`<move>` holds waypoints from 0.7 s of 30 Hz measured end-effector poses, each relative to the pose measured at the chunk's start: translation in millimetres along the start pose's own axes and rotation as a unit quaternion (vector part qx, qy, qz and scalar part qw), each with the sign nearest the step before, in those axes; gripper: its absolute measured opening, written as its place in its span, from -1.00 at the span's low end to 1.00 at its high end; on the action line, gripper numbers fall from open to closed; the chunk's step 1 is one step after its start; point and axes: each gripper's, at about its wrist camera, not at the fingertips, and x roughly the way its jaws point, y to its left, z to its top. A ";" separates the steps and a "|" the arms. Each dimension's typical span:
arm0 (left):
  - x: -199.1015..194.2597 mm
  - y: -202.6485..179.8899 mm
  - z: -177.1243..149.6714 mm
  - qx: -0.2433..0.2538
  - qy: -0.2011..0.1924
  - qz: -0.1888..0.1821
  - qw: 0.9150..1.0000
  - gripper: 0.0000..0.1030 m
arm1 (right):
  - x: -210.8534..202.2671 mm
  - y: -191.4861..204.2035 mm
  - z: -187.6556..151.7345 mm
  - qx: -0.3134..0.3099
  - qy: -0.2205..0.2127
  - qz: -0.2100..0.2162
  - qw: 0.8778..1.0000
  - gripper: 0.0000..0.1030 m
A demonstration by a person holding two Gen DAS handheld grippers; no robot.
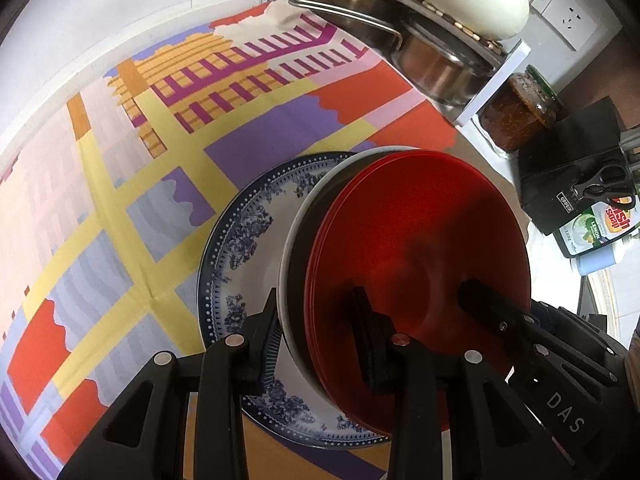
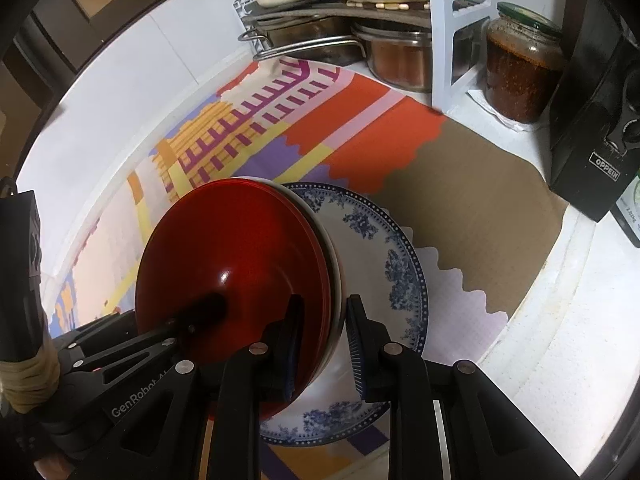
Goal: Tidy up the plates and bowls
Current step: 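Lower the nested bowls onto the blue-and-white plate and open both tools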
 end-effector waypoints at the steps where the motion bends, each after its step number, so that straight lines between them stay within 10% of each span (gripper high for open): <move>1: 1.0 0.0 0.0 0.000 0.001 0.000 1.000 -0.36 | 1.2 -0.6 0.2 0.001 0.002 0.000 1.000 -0.55; 15: -0.1 -2.5 -0.2 0.022 -0.006 0.003 1.000 -0.31 | 1.5 0.1 -1.3 -0.006 -0.013 0.003 1.000 -0.47; 21: -39.5 7.1 -10.9 0.022 -0.078 0.020 0.997 0.12 | -17.8 8.9 -8.1 -0.029 -0.056 -0.013 0.998 -0.07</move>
